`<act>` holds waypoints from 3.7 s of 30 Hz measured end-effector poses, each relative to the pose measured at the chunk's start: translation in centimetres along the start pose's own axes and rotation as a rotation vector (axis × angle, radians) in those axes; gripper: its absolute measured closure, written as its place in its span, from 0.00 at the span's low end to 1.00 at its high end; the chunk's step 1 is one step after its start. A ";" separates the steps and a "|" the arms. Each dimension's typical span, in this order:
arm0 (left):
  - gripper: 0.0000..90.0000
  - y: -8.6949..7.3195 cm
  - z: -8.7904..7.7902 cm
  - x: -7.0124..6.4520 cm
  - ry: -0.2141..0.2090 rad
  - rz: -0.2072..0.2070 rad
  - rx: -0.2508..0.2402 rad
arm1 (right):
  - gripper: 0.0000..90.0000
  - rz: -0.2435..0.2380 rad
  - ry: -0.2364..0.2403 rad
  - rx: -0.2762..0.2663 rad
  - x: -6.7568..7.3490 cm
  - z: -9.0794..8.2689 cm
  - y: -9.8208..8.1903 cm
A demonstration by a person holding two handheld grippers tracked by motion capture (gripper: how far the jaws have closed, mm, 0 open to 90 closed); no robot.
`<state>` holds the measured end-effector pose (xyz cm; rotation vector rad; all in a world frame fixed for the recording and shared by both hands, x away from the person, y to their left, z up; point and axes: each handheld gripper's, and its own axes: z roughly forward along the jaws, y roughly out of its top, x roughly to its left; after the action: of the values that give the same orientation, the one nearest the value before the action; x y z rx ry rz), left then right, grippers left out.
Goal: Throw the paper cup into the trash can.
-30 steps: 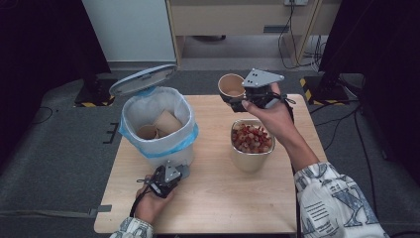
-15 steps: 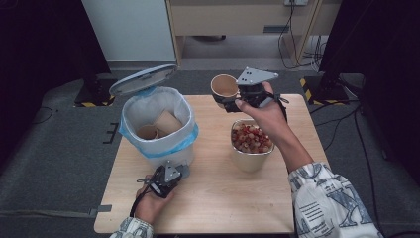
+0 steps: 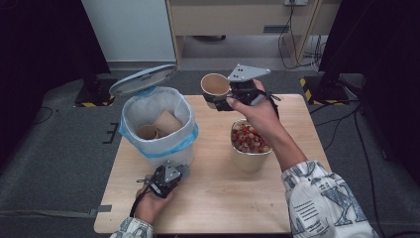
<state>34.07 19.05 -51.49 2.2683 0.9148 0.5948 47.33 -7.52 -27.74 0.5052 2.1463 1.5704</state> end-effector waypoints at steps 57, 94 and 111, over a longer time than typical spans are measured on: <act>1.00 0.0 0.0 0.0 -0.001 0.001 -0.001 | 0.32 0.086 0.166 -0.017 4.8 6.6 3.4; 1.00 0.0 0.0 0.0 0.000 0.004 0.000 | 0.32 0.093 0.230 0.040 8.1 10.5 2.5; 1.00 0.0 0.0 0.0 0.000 0.004 0.002 | 0.18 0.141 0.274 0.077 9.4 11.9 2.1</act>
<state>34.08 19.08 -51.47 2.2728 0.9109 0.5959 45.90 7.53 -30.07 0.5002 2.4297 1.7232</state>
